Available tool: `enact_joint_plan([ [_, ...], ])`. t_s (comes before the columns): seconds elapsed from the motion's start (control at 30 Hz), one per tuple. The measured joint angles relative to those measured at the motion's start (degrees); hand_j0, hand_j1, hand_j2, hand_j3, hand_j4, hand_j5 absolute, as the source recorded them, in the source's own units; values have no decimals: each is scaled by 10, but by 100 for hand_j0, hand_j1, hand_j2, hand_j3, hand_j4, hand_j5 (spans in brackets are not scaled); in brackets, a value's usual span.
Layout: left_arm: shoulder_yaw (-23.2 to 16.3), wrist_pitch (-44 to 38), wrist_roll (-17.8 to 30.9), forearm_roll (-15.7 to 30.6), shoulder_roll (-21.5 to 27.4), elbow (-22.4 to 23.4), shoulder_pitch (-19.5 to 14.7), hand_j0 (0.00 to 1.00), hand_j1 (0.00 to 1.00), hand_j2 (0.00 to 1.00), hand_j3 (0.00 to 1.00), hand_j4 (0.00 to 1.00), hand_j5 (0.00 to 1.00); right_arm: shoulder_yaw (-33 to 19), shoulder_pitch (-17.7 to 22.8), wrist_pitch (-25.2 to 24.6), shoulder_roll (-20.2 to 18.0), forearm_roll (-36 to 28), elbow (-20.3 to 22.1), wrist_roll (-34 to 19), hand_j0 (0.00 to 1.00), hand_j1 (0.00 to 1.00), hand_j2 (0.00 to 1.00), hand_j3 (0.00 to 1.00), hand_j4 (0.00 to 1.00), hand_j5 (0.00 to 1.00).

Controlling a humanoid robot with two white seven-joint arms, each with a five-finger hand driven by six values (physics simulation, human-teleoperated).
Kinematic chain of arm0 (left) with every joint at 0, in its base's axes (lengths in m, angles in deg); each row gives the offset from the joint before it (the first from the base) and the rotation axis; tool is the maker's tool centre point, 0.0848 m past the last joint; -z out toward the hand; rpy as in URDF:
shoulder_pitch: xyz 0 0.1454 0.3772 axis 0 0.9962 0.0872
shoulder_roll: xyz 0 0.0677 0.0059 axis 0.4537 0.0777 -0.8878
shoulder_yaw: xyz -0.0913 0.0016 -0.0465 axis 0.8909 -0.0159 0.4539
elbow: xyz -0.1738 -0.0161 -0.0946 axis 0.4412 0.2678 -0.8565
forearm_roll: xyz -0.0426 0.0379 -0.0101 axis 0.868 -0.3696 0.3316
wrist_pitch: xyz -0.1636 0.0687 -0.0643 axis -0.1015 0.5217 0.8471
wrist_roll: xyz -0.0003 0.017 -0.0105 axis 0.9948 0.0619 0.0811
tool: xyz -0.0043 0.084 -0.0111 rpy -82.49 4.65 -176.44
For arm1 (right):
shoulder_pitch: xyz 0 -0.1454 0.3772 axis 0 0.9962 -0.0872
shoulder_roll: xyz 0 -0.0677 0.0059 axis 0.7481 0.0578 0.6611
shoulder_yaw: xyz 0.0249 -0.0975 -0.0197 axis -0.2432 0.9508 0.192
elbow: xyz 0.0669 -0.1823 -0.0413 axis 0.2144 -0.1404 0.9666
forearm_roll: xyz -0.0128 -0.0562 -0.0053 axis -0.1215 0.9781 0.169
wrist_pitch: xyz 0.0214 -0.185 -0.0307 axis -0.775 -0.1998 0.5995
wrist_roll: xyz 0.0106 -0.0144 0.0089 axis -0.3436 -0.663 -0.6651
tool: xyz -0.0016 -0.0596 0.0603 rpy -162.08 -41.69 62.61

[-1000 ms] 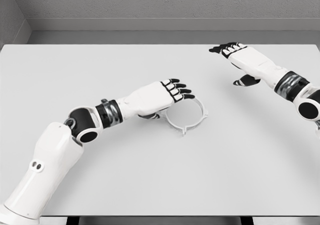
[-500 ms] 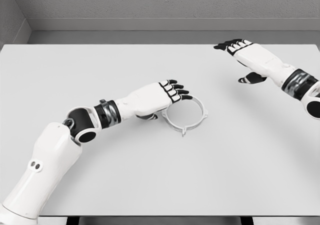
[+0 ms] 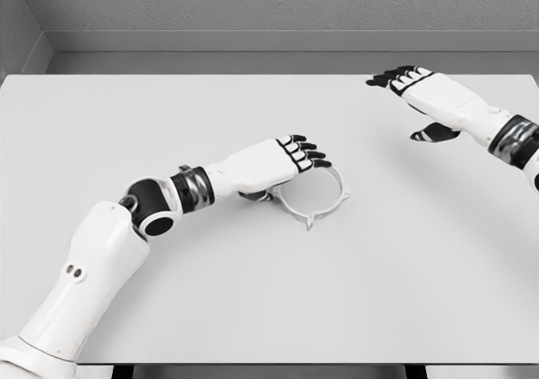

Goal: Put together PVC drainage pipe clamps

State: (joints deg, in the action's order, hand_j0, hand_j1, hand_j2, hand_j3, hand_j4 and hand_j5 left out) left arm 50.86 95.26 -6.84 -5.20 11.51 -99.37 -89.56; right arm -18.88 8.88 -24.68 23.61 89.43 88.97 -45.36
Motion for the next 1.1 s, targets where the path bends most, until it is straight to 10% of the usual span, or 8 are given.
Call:
enact_joint_plan([
  [1.1,-6,0,0,3,-17,21,-20,100,100,100,100,100,100,3,8,-2,-9,-1,34,-1,100,100,100,100,100,100],
])
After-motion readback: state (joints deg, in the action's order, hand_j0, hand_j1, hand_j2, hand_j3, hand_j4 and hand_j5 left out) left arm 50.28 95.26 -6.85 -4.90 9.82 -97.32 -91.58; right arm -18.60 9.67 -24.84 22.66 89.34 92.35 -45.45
